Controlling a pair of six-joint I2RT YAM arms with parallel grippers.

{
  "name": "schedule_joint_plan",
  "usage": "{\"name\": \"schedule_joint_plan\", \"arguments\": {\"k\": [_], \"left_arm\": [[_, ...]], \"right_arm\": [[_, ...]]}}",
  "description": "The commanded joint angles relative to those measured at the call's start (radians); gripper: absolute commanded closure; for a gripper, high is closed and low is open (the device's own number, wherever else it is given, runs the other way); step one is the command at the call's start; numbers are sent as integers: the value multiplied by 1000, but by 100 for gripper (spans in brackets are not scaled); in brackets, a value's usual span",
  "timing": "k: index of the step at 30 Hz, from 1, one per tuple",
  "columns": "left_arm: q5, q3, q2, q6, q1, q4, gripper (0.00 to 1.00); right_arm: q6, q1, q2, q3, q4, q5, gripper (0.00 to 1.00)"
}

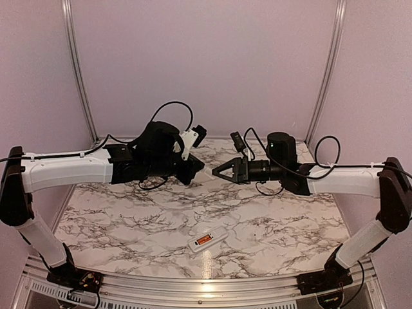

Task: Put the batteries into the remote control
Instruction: Pass from the left arm to the right

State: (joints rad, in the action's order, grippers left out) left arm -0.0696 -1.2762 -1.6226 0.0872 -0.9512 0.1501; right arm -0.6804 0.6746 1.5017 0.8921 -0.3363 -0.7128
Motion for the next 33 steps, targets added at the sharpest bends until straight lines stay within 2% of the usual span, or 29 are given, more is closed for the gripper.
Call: {"name": "schedule_joint_plan", "arguments": {"k": [1,11,13,14,15,18,22,25,33], "left_arm": [[-20,-30,-25,8,-5,2,100],[-28,-39,-33,11,-14,6,100],[-20,-44,-33,11,-14,15,100],[-13,-48,-31,11,-14,24,97],[-2,-54,-30,13,-14,37,89],[24,-56,-7,18,-11,68,54],[107,-35,65,21,-2,99,28],[214,-14,124,37,21,117,20],[579,28,245,101,101,153,20]], "right_arm": [[1,20,20,48,1,3,75],[-6,21,37,58,18,10,98],[-1,23,36,58,24,12,100],[6,21,33,60,30,13,100],[14,22,30,59,34,13,100],[59,22,4,53,64,29,100],[191,18,-57,51,135,69,100],[339,19,-111,48,180,94,100],[668,39,-270,4,198,81,97]]}}
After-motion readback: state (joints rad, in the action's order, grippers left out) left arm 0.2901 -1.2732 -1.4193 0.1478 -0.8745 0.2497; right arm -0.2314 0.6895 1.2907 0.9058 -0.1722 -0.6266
